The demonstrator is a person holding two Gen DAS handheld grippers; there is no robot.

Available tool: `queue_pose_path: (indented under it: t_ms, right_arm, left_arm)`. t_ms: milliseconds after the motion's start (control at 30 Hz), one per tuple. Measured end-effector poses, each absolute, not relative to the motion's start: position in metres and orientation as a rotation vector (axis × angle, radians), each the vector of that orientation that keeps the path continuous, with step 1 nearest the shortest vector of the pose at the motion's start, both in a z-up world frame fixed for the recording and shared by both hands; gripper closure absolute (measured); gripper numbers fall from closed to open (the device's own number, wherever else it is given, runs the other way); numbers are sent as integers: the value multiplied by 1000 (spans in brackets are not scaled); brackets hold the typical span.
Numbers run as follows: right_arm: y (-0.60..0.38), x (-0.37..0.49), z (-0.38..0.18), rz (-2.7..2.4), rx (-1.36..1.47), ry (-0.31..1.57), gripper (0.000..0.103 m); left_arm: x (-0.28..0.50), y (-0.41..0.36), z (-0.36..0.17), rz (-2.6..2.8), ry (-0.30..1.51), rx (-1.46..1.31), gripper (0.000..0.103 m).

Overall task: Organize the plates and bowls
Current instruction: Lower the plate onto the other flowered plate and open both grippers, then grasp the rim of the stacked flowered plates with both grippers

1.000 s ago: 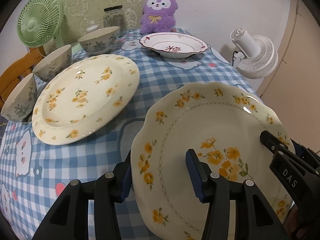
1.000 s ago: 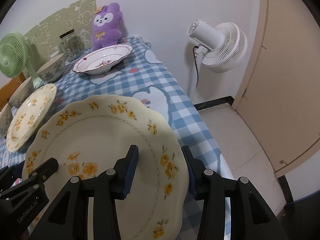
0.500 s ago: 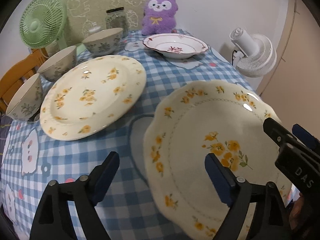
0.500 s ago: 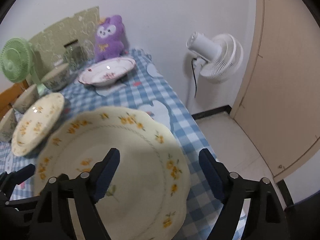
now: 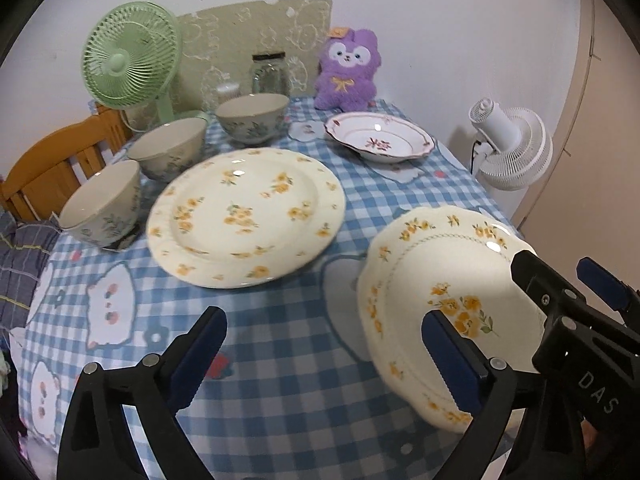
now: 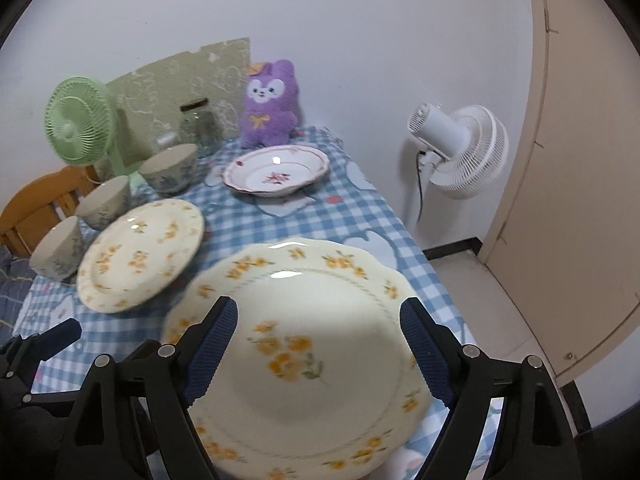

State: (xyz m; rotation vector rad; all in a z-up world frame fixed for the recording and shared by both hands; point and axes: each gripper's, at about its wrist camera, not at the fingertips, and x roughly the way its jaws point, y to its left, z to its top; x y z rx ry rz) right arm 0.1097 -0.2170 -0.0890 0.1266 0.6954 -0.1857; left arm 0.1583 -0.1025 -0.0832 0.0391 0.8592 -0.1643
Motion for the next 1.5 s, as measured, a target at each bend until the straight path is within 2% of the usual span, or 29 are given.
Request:
queue_pose_path:
  t_ms: [233, 400, 767, 1133, 1500]
  right_arm:
    - [-191, 102, -72, -158, 114, 651, 10]
    - [-174, 98, -63, -149, 109, 619, 3]
    - [-147, 108, -61, -112, 97, 615, 1]
    - [-132, 183, -74, -28, 92, 683, 1]
    - [-111, 249, -61, 12, 36, 796, 1]
  left_arm:
    - [147, -80, -68, -145, 819, 29, 1]
    - [141, -66, -61, -132, 795, 25, 0]
    - [145, -42, -59, -86, 775, 8, 0]
    - [202, -27, -71, -53, 825, -26, 2]
    - [253, -4, -68, 97, 942, -156, 8]
